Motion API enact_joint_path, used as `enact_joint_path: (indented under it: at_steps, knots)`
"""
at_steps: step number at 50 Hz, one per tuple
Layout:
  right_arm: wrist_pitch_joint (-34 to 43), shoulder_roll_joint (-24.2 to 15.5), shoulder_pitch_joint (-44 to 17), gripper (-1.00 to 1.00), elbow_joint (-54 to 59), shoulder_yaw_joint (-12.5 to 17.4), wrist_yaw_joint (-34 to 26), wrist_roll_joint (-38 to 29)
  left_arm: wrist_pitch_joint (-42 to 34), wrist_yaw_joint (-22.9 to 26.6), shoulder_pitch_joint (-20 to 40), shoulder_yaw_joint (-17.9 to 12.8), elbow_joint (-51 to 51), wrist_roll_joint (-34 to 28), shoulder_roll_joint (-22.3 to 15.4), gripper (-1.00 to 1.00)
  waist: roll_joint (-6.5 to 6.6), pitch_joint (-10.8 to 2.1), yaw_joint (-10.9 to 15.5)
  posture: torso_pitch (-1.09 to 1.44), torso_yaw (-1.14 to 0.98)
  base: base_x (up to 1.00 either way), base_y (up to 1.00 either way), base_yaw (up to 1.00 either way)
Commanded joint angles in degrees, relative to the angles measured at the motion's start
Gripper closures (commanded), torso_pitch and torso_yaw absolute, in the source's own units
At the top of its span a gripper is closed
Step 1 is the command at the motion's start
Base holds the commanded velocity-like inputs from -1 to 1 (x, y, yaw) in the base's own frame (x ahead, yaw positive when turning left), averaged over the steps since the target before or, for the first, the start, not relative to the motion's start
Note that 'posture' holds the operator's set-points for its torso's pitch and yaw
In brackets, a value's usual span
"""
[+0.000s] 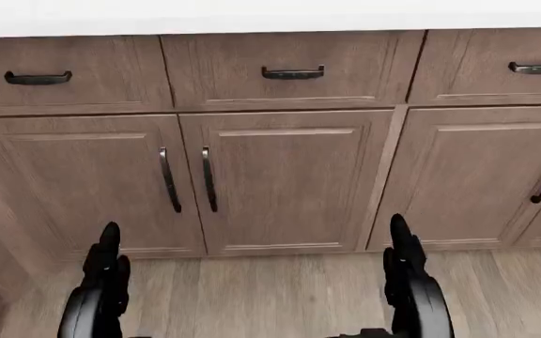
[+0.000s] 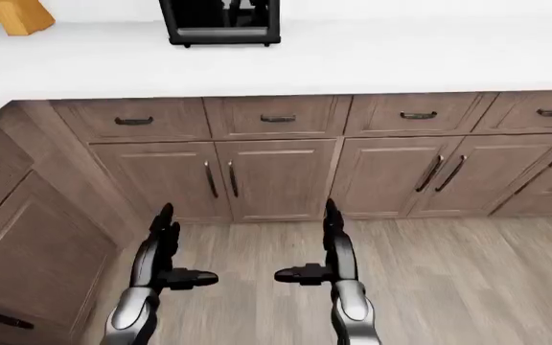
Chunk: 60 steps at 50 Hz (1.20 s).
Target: Navigate to the toaster.
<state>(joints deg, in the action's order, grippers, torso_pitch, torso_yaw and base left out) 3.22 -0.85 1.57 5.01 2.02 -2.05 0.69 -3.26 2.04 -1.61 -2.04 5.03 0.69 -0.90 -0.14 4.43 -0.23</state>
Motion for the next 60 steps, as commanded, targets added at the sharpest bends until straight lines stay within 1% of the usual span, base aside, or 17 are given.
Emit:
enact_joint_path:
  at_steps: [1,3,5,7,8,23,24,28,30,32,37,45,49,50,51,55,60]
  knots:
    - [-3.24,-0.12,-0.84,-1.0,-6.02,-0.9,0.1,-1.13,3.36,0.12,1.76,-0.16,-4.75,0.4,-0.19,-1.0,-0.45,-0.05,-0.12,0.0,0.0,0.0,0.0,0.0]
    - [-4.02,0.03,-0.62,-1.0,-5.87,-1.15,0.25,-1.85,3.36,0.12,1.76,-0.16,-4.75,0.4,-0.19,-1.0,-0.06,-3.5,0.41,0.0,0.0,0.0,0.0,0.0]
    - [-4.97,0.16,-0.74,-1.0,-4.84,-1.93,0.89,-3.79,3.36,0.12,1.76,-0.17,-4.75,0.39,-0.19,-1.0,-0.34,-0.93,0.36,0.0,0.0,0.0,0.0,0.0]
    - [-4.85,0.41,-0.93,-1.0,-3.59,-2.17,0.54,-3.62,3.36,0.12,1.76,-0.17,-4.75,0.39,-0.19,-1.0,-0.38,-3.95,0.34,0.0,0.0,0.0,0.0,0.0]
    - [-4.85,0.41,-1.02,-1.0,-3.68,-2.45,0.65,-4.15,3.36,0.12,1.76,-0.17,-4.75,0.39,-0.19,-1.0,-0.36,-4.26,0.35,0.0,0.0,0.0,0.0,0.0]
    - [-4.81,0.33,-1.25,-1.0,-3.14,-1.99,1.08,-4.37,3.36,0.12,1.76,-0.17,-4.75,0.39,-0.19,-1.0,-0.15,-5.18,0.43,0.0,0.0,0.0,0.0,0.0]
    - [-4.81,0.34,-1.49,-1.0,-2.79,-1.78,1.11,-4.09,3.36,0.12,1.76,-0.17,-4.75,0.39,-0.19,-1.0,0.22,-6.1,0.44,0.0,0.0,0.0,-0.05,0.0]
    - [-4.21,0.55,-1.62,-1.0,-2.98,-1.97,1.32,-3.82,3.36,0.12,1.76,-0.17,-4.75,0.39,-0.19,-1.0,0.93,-4.39,0.78,0.0,0.0,0.0,-0.17,0.0]
    - [-3.83,0.57,-1.85,-1.0,-2.95,-2.03,1.29,-3.64,3.36,0.12,1.76,-0.17,-4.75,0.39,-0.19,-1.0,0.15,-4.39,0.88,0.0,0.0,0.0,-0.17,0.0]
    - [-4.27,0.5,-2.16,-1.0,-2.16,-1.97,1.19,-3.5,3.36,0.12,1.76,-0.17,-4.75,0.39,-0.19,-1.0,-2.39,-4.45,0.79,0.0,0.0,0.0,-0.18,0.0]
    - [-4.99,0.3,-2.14,-1.0,-1.23,-2.44,1.61,-4.98,3.36,0.12,1.76,-0.17,-4.75,0.39,-0.19,-1.0,-1.75,-3.94,0.16,0.0,0.0,0.0,-0.17,0.0]
    - [-6.14,0.03,-1.58,-1.0,-1.14,-2.3,1.34,-6.55,3.36,0.12,1.76,-0.17,-4.75,0.39,-0.19,-1.0,1.23,-3.12,0.67,0.0,0.0,0.0,-0.18,0.0]
    - [-6.51,0.09,-1.01,-1.0,-1.82,-2.42,1.02,-6.79,3.36,0.12,1.76,-0.17,-4.75,0.39,-0.19,-1.0,5.76,-3.86,0.61,0.0,0.0,0.0,-0.19,0.0]
    - [-6.76,0.07,-1.15,-1.0,-1.37,-2.33,1.0,-6.75,3.36,0.12,1.76,-0.17,-4.75,0.39,-0.19,-1.0,2.85,-3.17,1.25,0.0,0.0,0.0,-0.2,0.0]
    - [-6.86,0.06,-1.22,-1.0,-1.2,-2.29,0.96,-6.72,3.36,0.12,1.76,-0.17,-4.75,0.39,-0.19,-1.0,3.91,-3.33,1.0,0.0,0.0,0.0,-0.2,0.0]
    - [-7.04,0.07,-1.23,-1.0,-0.96,-2.2,0.94,-6.68,3.36,0.12,1.76,-0.17,-4.75,0.39,-0.19,-1.0,3.89,-3.88,1.28,0.0,0.0,0.0,-0.26,0.0]
    - [-6.95,0.07,-1.22,-1.0,-1.11,-2.19,0.91,-6.74,3.36,0.12,1.76,-0.17,-4.75,0.39,-0.19,-1.0,0.97,-3.53,1.4,0.0,0.0,0.0,-0.28,0.0]
